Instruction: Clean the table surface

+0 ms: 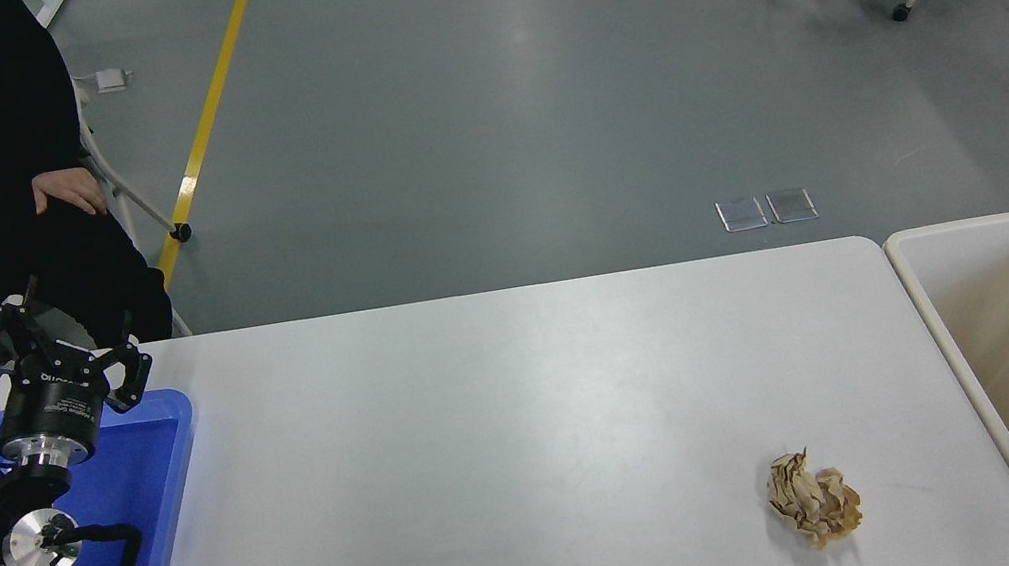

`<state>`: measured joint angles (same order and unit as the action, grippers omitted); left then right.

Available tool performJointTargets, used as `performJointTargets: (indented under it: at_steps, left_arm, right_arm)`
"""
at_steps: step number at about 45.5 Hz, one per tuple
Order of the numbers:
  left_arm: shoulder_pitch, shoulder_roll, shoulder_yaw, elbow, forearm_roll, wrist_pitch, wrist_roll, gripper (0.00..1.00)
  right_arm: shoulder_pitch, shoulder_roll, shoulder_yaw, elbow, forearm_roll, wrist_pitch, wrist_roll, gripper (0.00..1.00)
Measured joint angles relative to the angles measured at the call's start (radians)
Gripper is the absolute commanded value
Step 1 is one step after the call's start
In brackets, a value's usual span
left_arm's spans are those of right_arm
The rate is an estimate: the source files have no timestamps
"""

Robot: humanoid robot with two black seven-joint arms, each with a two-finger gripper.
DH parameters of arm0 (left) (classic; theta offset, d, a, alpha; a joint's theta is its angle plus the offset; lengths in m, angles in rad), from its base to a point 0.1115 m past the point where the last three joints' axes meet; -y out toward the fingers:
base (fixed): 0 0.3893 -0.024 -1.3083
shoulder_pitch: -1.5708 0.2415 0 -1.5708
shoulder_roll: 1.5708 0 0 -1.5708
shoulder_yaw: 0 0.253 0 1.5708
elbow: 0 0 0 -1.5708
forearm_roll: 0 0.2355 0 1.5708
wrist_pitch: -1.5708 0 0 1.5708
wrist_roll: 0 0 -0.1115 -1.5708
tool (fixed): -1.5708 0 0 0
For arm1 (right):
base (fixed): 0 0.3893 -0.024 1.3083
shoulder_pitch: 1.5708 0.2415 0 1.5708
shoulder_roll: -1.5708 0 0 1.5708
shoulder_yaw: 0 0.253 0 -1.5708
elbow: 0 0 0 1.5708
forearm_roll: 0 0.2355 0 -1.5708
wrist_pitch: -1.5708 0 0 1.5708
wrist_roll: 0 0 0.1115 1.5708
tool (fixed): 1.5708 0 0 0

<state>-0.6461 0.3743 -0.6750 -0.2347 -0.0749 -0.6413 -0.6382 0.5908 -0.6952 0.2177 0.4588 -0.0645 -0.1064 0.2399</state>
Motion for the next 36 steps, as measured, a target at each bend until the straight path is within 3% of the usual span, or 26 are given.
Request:
performJointTargets:
  at_steps: [8,16,26,36]
  left_arm:
    - [0.000,0.000,0.000,0.000,0.000,0.000,0.000,1.00]
    - [0.000,0.000,0.000,0.000,0.000,0.000,0.000,1.00]
    - [0.000,0.000,0.000,0.000,0.000,0.000,0.000,1.00]
    - [0.000,0.000,0.000,0.000,0.000,0.000,0.000,1.00]
  right_arm:
    - [-0.058,-0.090,0.259,0.190,-0.025,0.018,0.020,1.00]
    - [-0.140,-0.107,0.496,0.346,-0.083,0.107,0.030,1.00]
    - [-0.189,0.015,0.716,0.449,-0.131,0.165,0.045,1.00]
    - [-0.203,0.127,0.802,0.485,-0.175,0.225,0.125,1.00]
